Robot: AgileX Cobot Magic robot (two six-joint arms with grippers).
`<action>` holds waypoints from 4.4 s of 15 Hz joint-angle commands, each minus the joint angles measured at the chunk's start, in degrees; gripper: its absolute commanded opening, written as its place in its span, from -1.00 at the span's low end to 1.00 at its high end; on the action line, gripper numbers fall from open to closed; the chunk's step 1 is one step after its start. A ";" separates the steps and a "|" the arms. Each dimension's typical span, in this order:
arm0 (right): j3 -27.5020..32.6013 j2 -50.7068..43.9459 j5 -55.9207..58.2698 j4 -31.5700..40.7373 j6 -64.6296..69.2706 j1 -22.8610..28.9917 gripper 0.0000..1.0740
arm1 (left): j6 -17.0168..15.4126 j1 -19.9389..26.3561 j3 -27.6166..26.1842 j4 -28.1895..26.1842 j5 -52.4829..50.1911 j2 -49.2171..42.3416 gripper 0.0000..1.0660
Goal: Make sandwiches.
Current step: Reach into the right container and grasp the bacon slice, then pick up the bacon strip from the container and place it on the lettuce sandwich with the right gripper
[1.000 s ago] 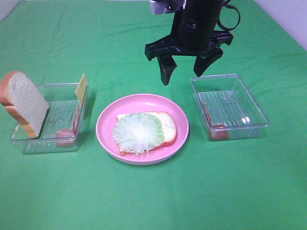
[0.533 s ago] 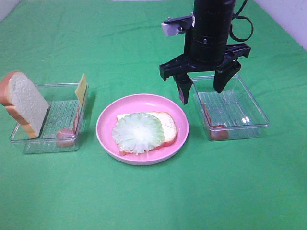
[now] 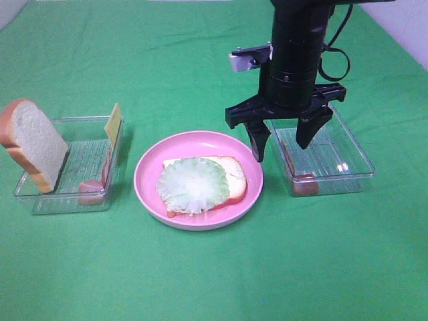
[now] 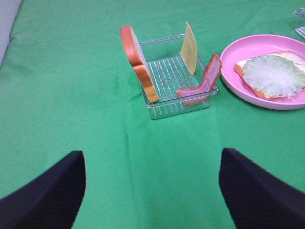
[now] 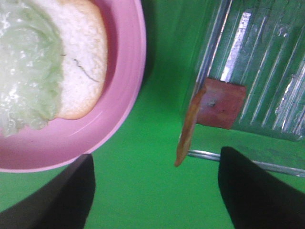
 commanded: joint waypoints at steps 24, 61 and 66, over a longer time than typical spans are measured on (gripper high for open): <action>0.29 2.64 -2.75 -1.83 -1.95 -1.49 -1.00 | 0.11 0.23 0.11 0.00 -0.57 -1.03 0.40; 0.34 4.76 -12.72 28.36 -14.15 -1.43 0.30 | 0.11 0.23 0.11 0.00 -0.57 -1.03 0.40; 0.34 -0.40 -5.61 18.11 -11.97 -1.43 0.30 | 0.11 0.23 0.11 0.00 -0.57 -1.03 0.40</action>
